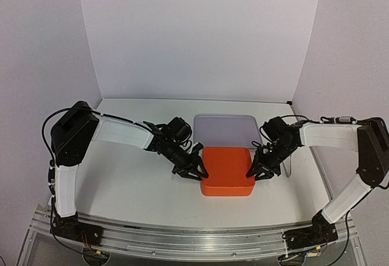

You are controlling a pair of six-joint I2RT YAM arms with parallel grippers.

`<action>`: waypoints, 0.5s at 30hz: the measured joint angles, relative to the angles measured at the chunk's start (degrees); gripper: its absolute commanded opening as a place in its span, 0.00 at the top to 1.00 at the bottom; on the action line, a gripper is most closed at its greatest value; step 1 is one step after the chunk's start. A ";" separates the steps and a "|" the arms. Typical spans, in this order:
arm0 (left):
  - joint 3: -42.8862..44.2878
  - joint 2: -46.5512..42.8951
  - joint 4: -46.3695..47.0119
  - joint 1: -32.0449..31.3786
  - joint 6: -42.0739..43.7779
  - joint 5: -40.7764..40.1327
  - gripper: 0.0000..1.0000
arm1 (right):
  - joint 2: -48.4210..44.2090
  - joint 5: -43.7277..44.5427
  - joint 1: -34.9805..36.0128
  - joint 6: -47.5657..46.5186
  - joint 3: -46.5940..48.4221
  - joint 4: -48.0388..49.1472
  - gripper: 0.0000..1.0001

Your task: Pack the cookies

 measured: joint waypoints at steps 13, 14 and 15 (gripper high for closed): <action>5.90 1.36 -6.72 -2.59 2.84 -7.84 0.32 | -1.30 1.26 0.02 0.84 -1.34 2.28 0.58; 6.34 1.38 -7.34 -3.02 3.03 -9.50 0.26 | -1.60 1.50 0.04 0.96 -1.32 2.31 0.55; 6.73 1.38 -8.06 -3.30 3.15 -11.09 0.21 | -1.64 1.75 0.04 1.03 -1.30 2.35 0.53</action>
